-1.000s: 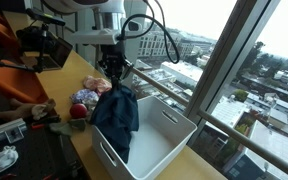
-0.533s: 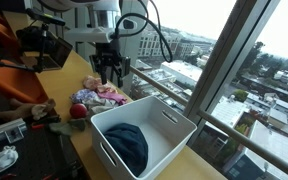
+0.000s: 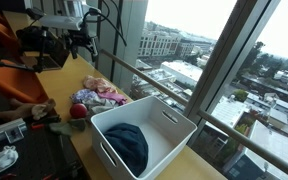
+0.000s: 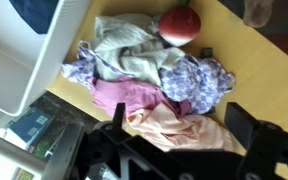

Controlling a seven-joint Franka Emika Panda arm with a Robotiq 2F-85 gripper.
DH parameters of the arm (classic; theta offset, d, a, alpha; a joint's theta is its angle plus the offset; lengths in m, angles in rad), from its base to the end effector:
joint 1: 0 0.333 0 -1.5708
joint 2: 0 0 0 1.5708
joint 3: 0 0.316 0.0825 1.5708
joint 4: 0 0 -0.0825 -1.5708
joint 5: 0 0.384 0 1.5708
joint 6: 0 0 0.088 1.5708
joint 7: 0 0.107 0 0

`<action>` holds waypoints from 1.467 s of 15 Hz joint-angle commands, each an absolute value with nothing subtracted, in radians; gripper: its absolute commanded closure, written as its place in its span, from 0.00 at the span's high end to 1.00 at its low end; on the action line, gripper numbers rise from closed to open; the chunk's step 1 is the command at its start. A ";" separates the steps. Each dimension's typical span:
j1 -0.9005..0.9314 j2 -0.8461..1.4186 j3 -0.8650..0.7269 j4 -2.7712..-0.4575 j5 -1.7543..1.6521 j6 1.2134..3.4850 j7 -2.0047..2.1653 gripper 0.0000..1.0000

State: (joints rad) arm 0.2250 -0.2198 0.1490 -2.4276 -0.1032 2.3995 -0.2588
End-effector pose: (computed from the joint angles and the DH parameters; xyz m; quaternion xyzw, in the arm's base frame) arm 0.4434 0.1740 0.4079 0.9335 0.3417 0.0967 0.0491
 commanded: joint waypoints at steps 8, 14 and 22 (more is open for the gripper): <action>0.204 0.236 0.180 -2.186 -0.089 2.592 -0.380 1.00; 0.121 0.470 0.182 -2.059 -0.111 2.581 -0.471 1.00; 0.098 0.606 0.181 -2.081 -0.149 2.623 -0.447 0.75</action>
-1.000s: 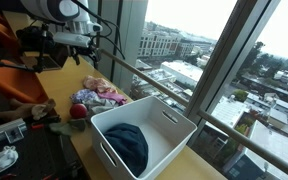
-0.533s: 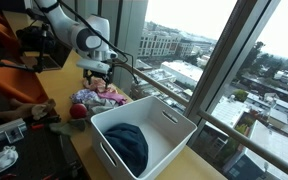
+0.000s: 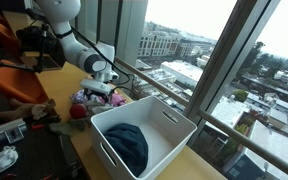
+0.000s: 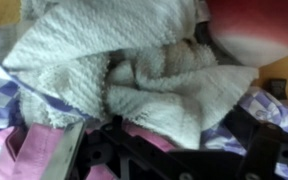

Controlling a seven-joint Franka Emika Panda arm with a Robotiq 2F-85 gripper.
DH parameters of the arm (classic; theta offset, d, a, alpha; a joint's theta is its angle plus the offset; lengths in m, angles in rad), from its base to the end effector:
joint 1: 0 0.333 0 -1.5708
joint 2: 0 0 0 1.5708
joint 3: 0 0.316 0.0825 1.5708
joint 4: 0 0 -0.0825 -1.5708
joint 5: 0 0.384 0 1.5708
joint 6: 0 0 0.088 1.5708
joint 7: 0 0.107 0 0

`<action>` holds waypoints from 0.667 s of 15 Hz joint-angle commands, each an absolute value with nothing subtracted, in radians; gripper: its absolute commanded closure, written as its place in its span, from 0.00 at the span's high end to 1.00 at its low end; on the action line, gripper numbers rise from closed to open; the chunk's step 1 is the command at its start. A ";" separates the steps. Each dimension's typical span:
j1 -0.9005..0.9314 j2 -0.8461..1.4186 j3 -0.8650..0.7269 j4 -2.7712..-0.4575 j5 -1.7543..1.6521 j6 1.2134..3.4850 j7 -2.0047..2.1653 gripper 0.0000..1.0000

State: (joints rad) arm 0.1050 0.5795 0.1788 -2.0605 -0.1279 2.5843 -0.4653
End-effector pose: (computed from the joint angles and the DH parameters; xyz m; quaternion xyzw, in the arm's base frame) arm 0.5582 0.1666 0.1488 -0.9142 -0.4043 0.0196 0.0184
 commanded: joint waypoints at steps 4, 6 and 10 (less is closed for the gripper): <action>0.083 0.553 0.183 -2.177 -0.141 2.667 -0.421 0.49; 0.071 0.493 0.186 -2.234 -0.132 2.683 -0.404 0.36; 0.062 0.296 0.194 -2.350 -0.120 2.665 -0.372 0.06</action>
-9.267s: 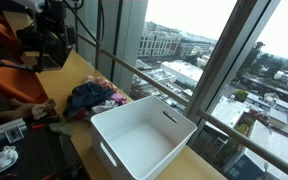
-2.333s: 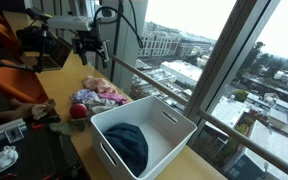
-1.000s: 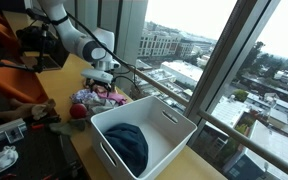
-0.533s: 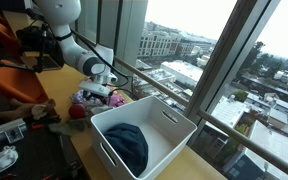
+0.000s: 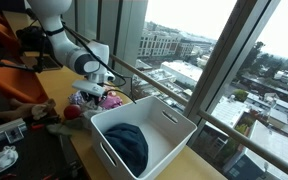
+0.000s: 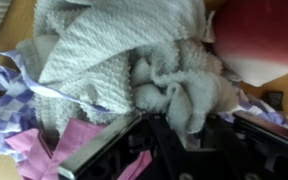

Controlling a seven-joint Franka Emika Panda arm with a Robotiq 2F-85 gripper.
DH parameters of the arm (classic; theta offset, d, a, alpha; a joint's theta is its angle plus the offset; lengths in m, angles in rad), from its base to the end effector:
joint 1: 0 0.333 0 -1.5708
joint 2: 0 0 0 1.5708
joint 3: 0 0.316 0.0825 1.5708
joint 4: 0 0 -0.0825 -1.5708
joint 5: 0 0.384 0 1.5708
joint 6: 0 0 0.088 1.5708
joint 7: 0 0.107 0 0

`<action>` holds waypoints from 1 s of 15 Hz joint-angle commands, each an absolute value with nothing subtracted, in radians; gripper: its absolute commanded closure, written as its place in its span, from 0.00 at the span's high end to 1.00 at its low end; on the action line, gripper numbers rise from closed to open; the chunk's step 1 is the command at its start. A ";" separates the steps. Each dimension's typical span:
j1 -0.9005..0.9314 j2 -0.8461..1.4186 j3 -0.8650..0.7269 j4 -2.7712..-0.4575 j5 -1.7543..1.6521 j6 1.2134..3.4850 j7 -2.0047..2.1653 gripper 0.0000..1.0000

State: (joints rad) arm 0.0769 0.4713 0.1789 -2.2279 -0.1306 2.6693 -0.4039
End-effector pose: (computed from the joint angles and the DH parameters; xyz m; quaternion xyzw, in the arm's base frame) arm 0.5223 0.1444 0.1601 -0.9289 -0.3701 0.0083 0.0121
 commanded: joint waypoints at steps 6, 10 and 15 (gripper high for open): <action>0.088 -0.022 0.195 -2.417 -0.085 2.610 -0.373 0.01; 0.113 -0.219 0.166 -2.393 -0.100 2.496 -0.371 0.01; 0.103 -0.401 0.103 -2.285 -0.137 2.301 -0.398 0.01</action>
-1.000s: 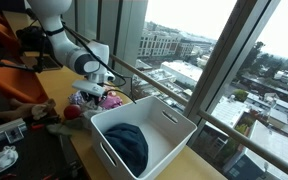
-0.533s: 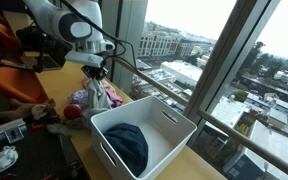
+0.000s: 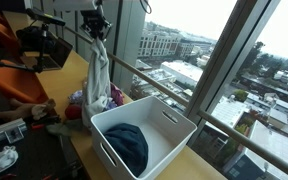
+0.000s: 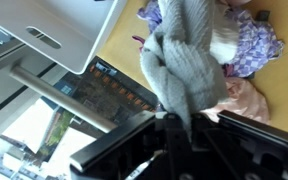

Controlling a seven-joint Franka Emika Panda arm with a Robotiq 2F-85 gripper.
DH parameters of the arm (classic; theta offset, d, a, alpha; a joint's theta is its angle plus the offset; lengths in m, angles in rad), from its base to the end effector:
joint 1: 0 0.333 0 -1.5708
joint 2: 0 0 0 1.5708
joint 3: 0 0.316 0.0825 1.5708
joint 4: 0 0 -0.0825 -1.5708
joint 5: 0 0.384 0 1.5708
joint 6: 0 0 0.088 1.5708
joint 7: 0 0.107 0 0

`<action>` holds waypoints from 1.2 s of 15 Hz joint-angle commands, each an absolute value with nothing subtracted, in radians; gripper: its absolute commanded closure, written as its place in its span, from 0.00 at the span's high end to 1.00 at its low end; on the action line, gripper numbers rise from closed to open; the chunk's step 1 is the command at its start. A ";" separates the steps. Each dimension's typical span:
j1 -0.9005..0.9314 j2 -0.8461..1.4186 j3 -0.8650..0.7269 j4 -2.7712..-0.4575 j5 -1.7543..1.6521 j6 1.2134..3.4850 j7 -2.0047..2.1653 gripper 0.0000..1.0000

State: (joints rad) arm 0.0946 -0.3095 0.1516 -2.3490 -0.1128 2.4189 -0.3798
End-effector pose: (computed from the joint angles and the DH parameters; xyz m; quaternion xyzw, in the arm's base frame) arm 0.4687 0.1212 0.4907 0.9212 0.3353 0.1806 0.0800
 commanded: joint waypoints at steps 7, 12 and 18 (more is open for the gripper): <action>0.079 -0.378 -0.001 -2.018 -0.194 2.117 -0.483 0.01; 0.058 -0.272 -0.075 -1.748 -0.218 2.014 -0.634 0.01; 0.009 -0.090 -0.141 -1.521 -0.165 2.005 -0.812 0.01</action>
